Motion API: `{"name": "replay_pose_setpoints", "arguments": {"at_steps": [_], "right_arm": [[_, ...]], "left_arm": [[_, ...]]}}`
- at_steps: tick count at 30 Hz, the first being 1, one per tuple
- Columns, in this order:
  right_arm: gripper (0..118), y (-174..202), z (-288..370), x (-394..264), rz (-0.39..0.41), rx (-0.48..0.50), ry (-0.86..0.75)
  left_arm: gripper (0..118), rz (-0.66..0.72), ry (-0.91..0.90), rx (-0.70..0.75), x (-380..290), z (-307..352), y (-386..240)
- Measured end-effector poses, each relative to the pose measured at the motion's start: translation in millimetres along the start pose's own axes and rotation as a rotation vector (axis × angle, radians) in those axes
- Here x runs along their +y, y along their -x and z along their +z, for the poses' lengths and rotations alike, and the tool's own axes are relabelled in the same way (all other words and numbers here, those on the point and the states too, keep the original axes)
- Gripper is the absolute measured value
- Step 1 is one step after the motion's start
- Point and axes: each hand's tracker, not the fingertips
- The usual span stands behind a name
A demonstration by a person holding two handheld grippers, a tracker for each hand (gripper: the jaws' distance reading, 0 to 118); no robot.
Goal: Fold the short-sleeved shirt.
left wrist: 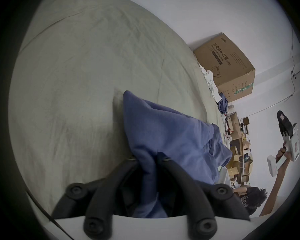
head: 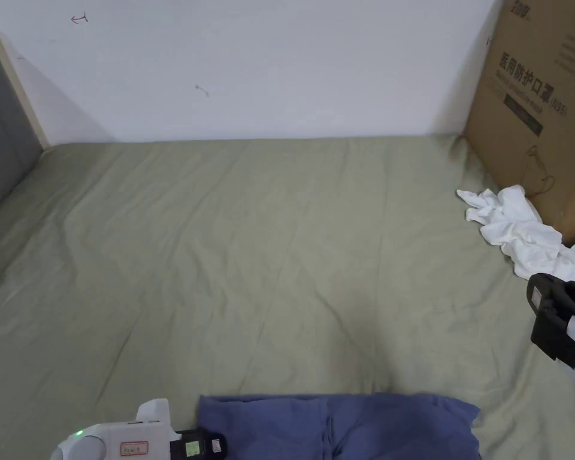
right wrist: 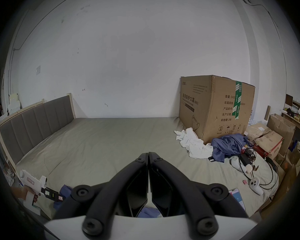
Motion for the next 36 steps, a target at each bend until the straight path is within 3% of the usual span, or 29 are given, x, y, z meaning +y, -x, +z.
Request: {"name": "replay_pose_setpoints", "arguments": {"at_steps": [7,21,29,36], "right_arm": [[0,-5,3,2,-0.003,-0.003,-0.010],[0,-5,11,7,-0.035,0.058,-0.072],[0,-13,13,3,-0.045,0.071,-0.076],[0,-28,21,2,-0.050,0.059,-0.084]], "left_arm": [[7,-0.085,-0.064,0.071,-7,41,-35],[7,-0.155,-0.123,0.301,18,148,-31],[7,-0.178,-0.087,0.228,24,127,-154],[7,-0.372,0.052,0.185,22,51,-237]]}}
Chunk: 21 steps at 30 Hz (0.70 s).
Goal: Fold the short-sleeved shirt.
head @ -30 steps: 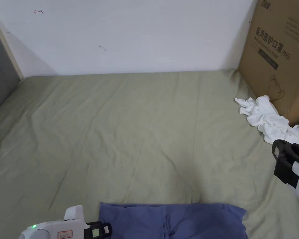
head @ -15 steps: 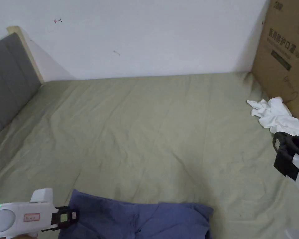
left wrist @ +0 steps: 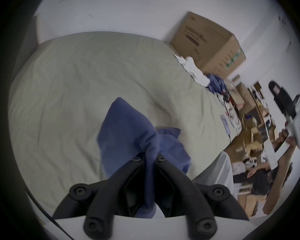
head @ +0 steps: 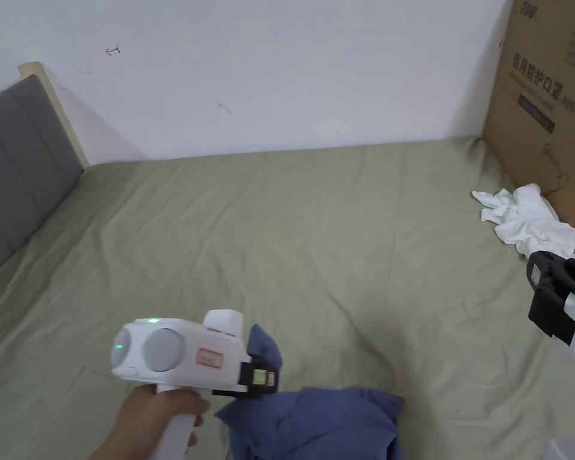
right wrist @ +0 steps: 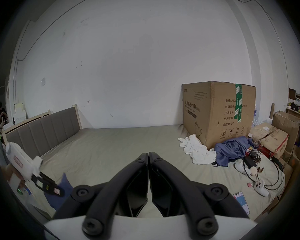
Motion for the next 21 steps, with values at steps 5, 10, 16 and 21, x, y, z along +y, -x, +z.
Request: {"name": "replay_pose_setpoints", "arguments": {"at_steps": [5,10,16,21], "right_arm": [[0,-10,8,-1,-0.002,-0.022,0.002],[0,-20,13,-6,-0.011,-0.044,0.009],[0,-25,14,-12,-0.009,-0.054,0.037],[0,-25,16,-13,-0.009,-0.056,0.043]], "left_arm": [[7,-0.112,0.113,0.033,2,-70,-51],[7,-0.137,0.208,0.066,-6,-138,-87],[38,-0.147,0.247,0.149,-30,-189,-109],[72,-0.142,0.194,0.093,-33,-175,-119]]}}
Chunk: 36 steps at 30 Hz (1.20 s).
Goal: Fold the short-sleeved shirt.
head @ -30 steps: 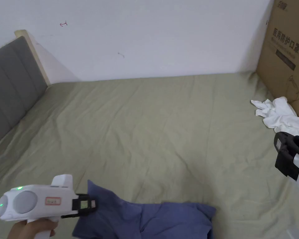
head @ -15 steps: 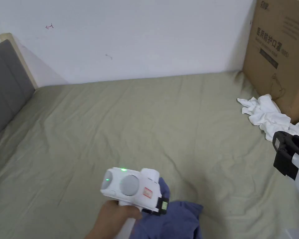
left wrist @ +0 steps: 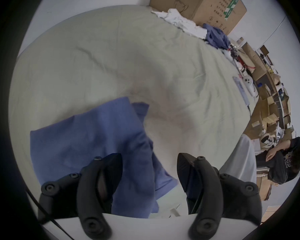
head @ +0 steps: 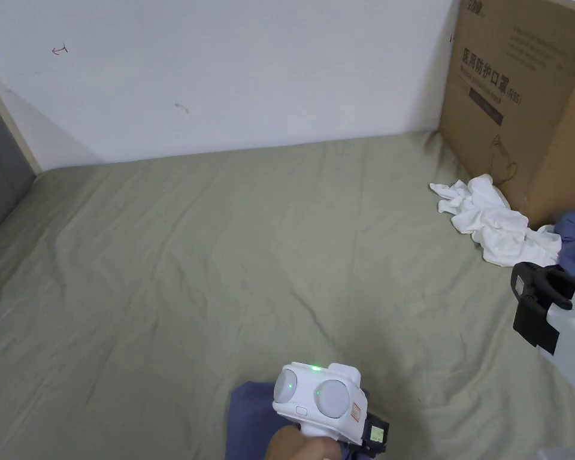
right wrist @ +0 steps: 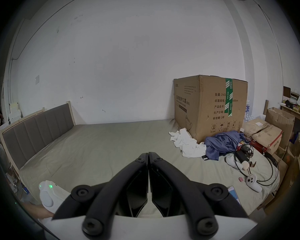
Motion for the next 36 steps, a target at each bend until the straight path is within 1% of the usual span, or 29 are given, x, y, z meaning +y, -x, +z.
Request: {"name": "replay_pose_setpoints", "arguments": {"at_steps": [2,6,8,11,15,16,17,18,19,20,22,25,27,30,34,36], "right_arm": [[0,1,1,2,0.002,0.000,-0.004],[0,4,2,10,0.005,0.003,-0.020],[0,6,3,13,0.006,0.006,-0.030],[0,10,4,18,0.010,0.015,-0.041],[0,15,3,22,0.018,0.027,-0.051],[0,17,3,22,0.020,0.029,-0.052],[0,18,3,23,0.022,0.032,-0.052],[0,19,3,23,0.024,0.037,-0.051],[0,20,3,23,0.027,0.042,-0.049],[0,21,3,23,0.030,0.044,-0.048],[0,23,3,22,0.036,0.045,-0.044],[0,23,3,21,0.038,0.046,-0.038],[0,22,4,20,0.042,0.041,-0.033],[0,20,4,19,0.045,0.037,-0.025],[0,17,4,16,0.043,0.027,-0.016],[0,15,4,15,0.044,0.022,-0.008]], "left_arm": [[72,-0.004,-0.084,-0.030,1,20,0],[72,0.000,-0.298,-0.091,-1,80,12],[72,0.010,-0.396,-0.084,-5,105,22],[72,0.000,-0.520,-0.045,-16,129,41],[71,-0.034,-0.638,0.079,-35,134,60],[68,-0.041,-0.646,0.100,-39,130,63],[60,-0.042,-0.663,0.122,-45,126,68],[45,-0.047,-0.682,0.122,-51,121,72],[17,-0.051,-0.679,0.128,-56,114,76],[1,-0.048,-0.669,0.137,-59,107,78],[0,-0.045,-0.661,0.143,-68,94,85],[0,0.019,-0.630,0.147,-79,75,93],[0,0.029,-0.619,0.137,-85,65,97],[0,-0.017,-0.562,0.152,-93,49,90],[0,-0.056,-0.492,0.107,-102,20,81],[0,-0.100,-0.455,0.116,-105,5,70]]}}
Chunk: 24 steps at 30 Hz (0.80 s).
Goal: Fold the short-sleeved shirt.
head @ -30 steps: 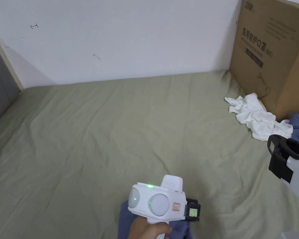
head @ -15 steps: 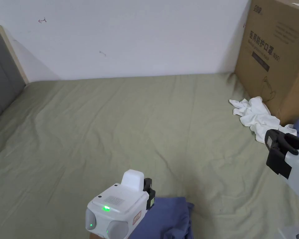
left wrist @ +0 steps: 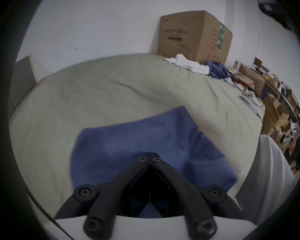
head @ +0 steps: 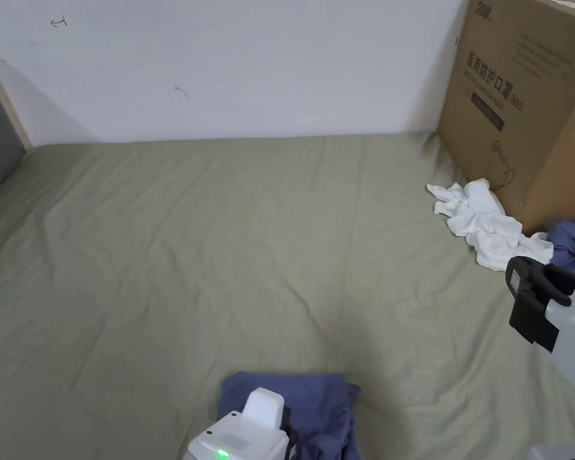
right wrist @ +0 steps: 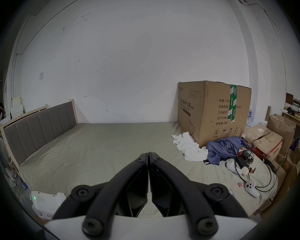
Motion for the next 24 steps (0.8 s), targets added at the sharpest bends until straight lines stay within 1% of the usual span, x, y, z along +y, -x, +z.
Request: {"name": "replay_pose_setpoints", "arguments": {"at_steps": [5,10,14,20,24], "right_arm": [[0,-4,1,-4,0.000,-0.014,0.011],[0,-6,2,-5,-0.009,-0.018,0.011],[0,-6,3,-4,-0.011,-0.015,0.007],[0,1,11,3,-0.005,-0.007,-0.026],[0,8,15,10,-0.011,0.005,-0.061]], "left_arm": [[0,-0.013,0.005,-0.085,-2,-7,-36],[0,-0.048,0.024,-0.116,-3,-15,-68],[0,-0.030,0.007,-0.137,3,-11,-68],[0,0.014,-0.225,-0.111,50,48,-52],[0,0.014,-0.364,-0.045,86,92,-32]]}}
